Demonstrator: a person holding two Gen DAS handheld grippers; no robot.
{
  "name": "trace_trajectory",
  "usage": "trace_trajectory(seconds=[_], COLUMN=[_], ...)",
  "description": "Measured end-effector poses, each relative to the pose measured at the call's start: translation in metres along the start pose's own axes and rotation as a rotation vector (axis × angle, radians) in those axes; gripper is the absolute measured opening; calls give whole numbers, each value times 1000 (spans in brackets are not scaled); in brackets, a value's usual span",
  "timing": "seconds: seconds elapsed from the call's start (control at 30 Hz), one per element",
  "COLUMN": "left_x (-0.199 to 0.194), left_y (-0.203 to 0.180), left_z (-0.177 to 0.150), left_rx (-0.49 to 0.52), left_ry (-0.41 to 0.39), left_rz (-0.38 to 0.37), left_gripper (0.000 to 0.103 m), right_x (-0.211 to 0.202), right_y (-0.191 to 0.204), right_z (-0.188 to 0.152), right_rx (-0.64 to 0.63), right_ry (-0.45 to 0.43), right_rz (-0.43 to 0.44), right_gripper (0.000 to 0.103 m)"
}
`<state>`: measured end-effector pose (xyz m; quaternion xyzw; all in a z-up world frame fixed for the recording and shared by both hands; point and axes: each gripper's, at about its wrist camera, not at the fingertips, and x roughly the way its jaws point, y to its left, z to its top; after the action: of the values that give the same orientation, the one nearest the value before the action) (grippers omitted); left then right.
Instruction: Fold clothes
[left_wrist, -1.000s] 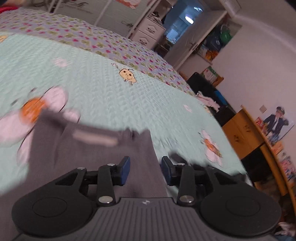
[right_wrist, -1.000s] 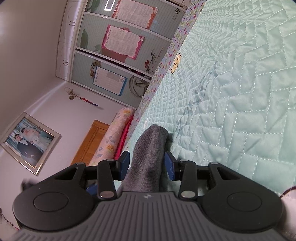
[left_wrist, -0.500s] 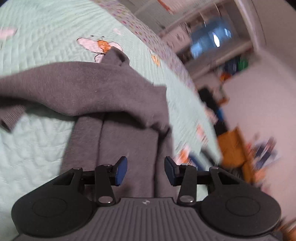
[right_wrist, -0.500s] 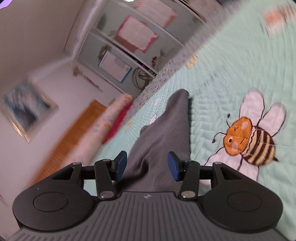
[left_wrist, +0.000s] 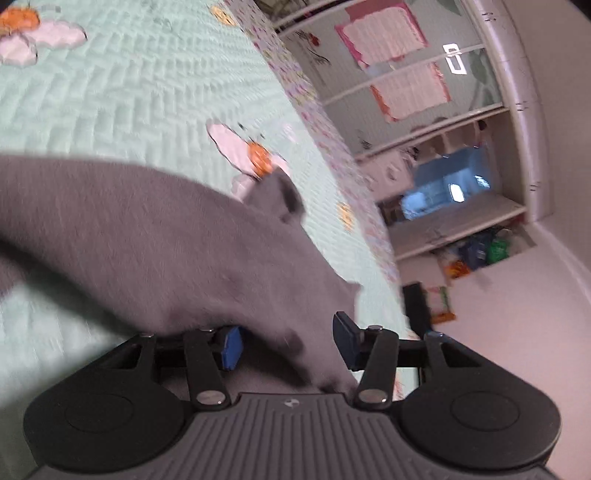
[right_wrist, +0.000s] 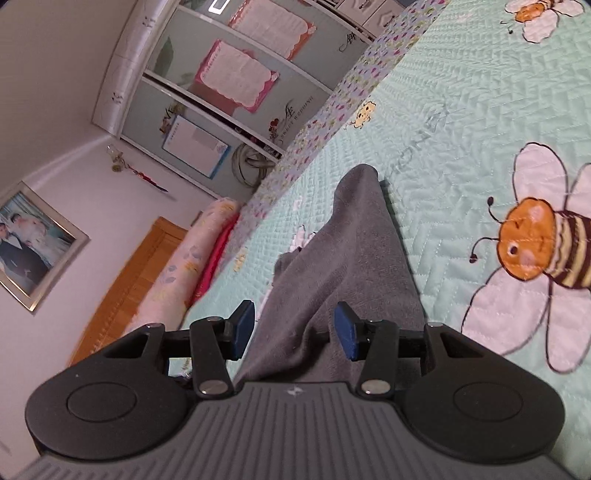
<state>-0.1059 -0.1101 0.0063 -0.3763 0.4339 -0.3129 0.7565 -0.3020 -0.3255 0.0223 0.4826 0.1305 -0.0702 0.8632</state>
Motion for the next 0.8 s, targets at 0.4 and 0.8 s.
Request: trace_trajectory(seconds=[0.4, 0.8], left_x=[-10, -28], left_y=[19, 40], left_z=[5, -4], left_rx=[72, -18], left_ry=[-53, -44], left_rz=[42, -17], left_gripper=[8, 35], right_x=[21, 2], right_y=[-9, 16], right_z=[-23, -12], right_rx=[-179, -198], right_ry=[82, 43], right_rz=[-135, -115], right_gripper=[48, 49])
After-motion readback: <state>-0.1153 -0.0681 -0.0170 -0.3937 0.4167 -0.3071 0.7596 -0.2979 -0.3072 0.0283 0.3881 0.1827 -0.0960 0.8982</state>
